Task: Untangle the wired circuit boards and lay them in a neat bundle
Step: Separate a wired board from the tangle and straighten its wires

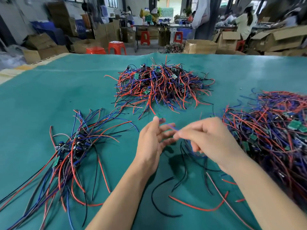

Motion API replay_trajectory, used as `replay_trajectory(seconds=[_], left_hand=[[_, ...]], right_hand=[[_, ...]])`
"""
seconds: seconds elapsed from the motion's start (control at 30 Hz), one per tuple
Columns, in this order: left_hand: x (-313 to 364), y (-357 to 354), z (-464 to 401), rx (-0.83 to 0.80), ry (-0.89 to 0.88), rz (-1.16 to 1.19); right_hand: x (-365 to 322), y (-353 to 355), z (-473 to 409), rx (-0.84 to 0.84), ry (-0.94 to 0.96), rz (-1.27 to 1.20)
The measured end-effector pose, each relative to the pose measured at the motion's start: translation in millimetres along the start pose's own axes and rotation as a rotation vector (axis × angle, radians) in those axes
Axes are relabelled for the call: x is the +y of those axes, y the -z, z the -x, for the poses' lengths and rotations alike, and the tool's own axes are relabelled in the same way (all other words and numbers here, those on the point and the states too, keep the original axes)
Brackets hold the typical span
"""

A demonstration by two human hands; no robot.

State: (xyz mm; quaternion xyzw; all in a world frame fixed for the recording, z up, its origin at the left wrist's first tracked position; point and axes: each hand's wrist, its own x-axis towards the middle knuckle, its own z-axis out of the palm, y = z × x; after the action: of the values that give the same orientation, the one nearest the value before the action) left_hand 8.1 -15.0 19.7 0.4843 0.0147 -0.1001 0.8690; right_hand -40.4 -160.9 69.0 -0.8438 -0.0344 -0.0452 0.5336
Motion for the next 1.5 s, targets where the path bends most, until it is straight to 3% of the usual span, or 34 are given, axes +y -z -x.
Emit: replay_trajectory(seconds=[0.23, 0.3, 0.37, 0.43, 0.57, 0.73, 0.93, 1.17, 1.3, 1.5], left_hand=[[-3, 0, 4, -0.047, -0.002, -0.104], [-3, 1, 5, -0.095, -0.027, -0.125], [-3, 1, 7, -0.146, -0.041, -0.151], [-4, 2, 8, -0.211, -0.033, -0.205], [-8, 3, 9, -0.286, -0.055, -0.39], [-10, 3, 10, -0.3, -0.071, -0.452], [-4, 5, 14, -0.521, 0.073, -0.44], [-8, 4, 11, -0.484, -0.038, -0.528], [-7, 4, 10, -0.513, -0.02, -0.544], [-9, 6, 10, -0.564, -0.047, -0.578]], right_hand=[[11, -11, 20, -0.328, -0.093, -0.193], [16, -10, 16, -0.205, -0.074, -0.183], [25, -9, 11, 0.033, -0.094, -0.188], [31, -10, 8, 0.173, -0.147, -0.316], [35, -12, 5, 0.178, -0.148, -0.426], [40, -8, 4, 0.159, -0.097, -0.46], [42, -3, 2, 0.137, -0.054, -0.376], [48, -4, 0, 0.243, -0.005, -0.233], [51, 6, -5, 0.432, 0.01, -0.133], [56, 34, -8, 0.747, -0.05, -0.219]])
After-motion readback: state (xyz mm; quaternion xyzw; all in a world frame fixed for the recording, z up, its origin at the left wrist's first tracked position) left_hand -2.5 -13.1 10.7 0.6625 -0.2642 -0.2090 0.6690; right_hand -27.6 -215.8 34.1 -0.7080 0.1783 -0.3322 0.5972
